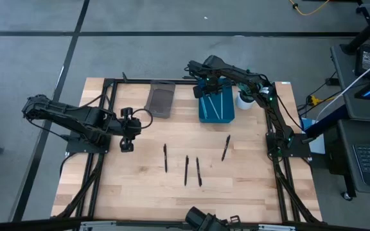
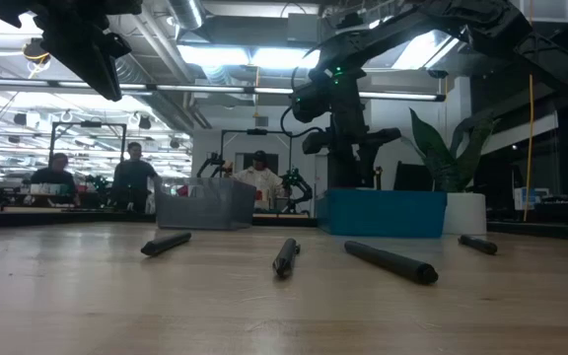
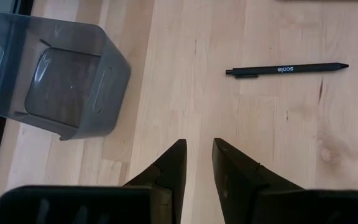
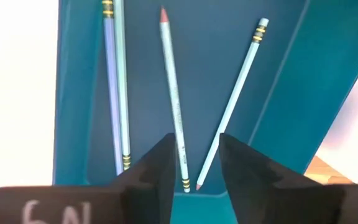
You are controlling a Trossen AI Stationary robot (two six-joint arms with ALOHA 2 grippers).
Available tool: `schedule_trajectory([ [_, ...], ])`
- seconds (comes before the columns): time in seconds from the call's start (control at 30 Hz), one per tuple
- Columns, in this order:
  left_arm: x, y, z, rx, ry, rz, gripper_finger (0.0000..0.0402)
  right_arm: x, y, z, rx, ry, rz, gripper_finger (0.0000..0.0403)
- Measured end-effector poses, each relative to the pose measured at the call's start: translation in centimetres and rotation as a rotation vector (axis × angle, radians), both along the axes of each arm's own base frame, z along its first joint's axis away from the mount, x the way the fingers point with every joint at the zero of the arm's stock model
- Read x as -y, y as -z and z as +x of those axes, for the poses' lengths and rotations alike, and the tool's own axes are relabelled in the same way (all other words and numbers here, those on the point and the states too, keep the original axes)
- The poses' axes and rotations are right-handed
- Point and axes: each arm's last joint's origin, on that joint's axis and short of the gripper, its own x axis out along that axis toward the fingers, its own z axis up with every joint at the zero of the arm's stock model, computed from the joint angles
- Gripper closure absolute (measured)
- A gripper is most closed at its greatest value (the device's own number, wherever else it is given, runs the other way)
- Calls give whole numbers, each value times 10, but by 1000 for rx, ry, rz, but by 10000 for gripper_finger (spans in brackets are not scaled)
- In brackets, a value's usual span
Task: Sort pens & pencils
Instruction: Put the left black pen into the gray bin
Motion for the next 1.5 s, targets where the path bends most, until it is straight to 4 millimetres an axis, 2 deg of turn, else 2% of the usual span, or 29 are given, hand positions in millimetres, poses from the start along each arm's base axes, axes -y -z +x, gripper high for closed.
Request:
schedule_trajectory([
  [0.27, 0, 0, 0, 0, 0, 0, 329, -6, 0, 1, -11, 36, 21, 267],
  [0.47, 0, 0, 0, -7, 21, 13, 329, -40, -9, 22, 68, 6, 108, 284],
  [0.67, 0, 1, -2, -34, 23, 19, 329, -94, -37, 48, 134, -72, 96, 301],
  [0.8, -1, 2, -4, -58, 42, 32, 329, -140, -62, 65, 240, -127, 110, 308],
  [0.87, -1, 2, -5, -67, 42, 34, 329, -166, -68, 70, 261, -137, 108, 310],
  [1.0, -1, 3, -7, -89, 40, 26, 329, -221, -76, 69, 250, -144, 96, 315],
  [1.23, 4, 4, -8, -82, 33, 4, 329, -308, -72, 63, 235, -126, 12, 324],
  [1.37, 8, 3, -7, -53, 4, -28, 329, -346, -72, 55, 261, -100, -87, 325],
  [1.5, 12, 0, -2, 24, -34, -78, 329, -370, -73, 48, 315, -84, -228, 325],
])
